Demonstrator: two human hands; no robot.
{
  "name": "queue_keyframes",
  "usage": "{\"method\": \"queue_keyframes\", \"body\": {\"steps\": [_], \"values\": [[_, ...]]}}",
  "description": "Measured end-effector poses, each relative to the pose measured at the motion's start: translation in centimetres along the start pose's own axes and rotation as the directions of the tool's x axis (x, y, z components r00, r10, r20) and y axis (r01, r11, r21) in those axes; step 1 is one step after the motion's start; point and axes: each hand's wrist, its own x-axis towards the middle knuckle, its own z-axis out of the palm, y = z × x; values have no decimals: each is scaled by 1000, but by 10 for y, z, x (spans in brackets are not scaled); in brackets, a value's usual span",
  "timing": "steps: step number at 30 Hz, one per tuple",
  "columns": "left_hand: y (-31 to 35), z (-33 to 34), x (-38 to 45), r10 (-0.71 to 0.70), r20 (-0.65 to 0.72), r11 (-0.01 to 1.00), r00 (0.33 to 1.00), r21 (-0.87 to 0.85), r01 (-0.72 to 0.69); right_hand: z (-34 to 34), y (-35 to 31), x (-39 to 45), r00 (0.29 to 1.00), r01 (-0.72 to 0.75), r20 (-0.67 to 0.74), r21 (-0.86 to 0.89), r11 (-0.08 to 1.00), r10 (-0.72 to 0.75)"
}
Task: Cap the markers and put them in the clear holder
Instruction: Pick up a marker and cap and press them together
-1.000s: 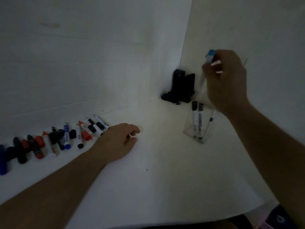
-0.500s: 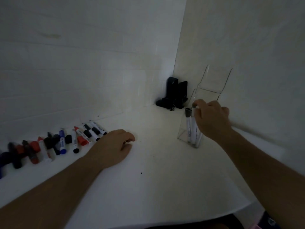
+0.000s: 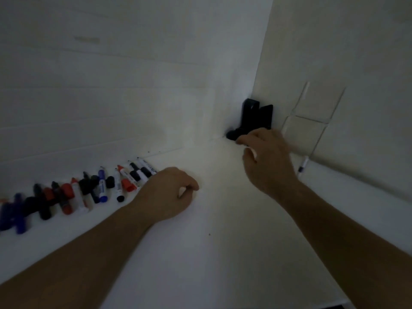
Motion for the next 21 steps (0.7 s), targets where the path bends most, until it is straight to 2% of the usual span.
{"method": "queue_keyframes", "body": {"steps": [3,6,8,10,11,13,17,21], "values": [[-1,-18,2,-51,-116,998,992,-25,49,41,-35,-1,972,-3,233,156,988,-34],[-15,-43,4,-181,-232,976,956,78,204,76,-72,3,910,-8,403,265,964,-103],[-25,-57,1,-318,-328,935,890,46,351,96,-95,7,876,-33,461,349,936,-141],[-32,-67,-1,-450,-429,883,783,-80,463,113,-113,11,855,-22,483,396,918,-188],[-34,-71,-2,-488,-466,863,739,-132,487,122,-119,14,839,-12,503,398,917,-207],[-37,-73,-2,-513,-498,848,699,-170,502,135,-127,18,812,-17,541,399,917,-220],[-48,-67,-2,-525,-465,838,713,-135,529,145,-131,22,829,-13,536,301,954,-158],[-48,-60,-1,-478,-384,838,790,69,541,139,-113,20,812,-10,577,166,986,-89]]}}
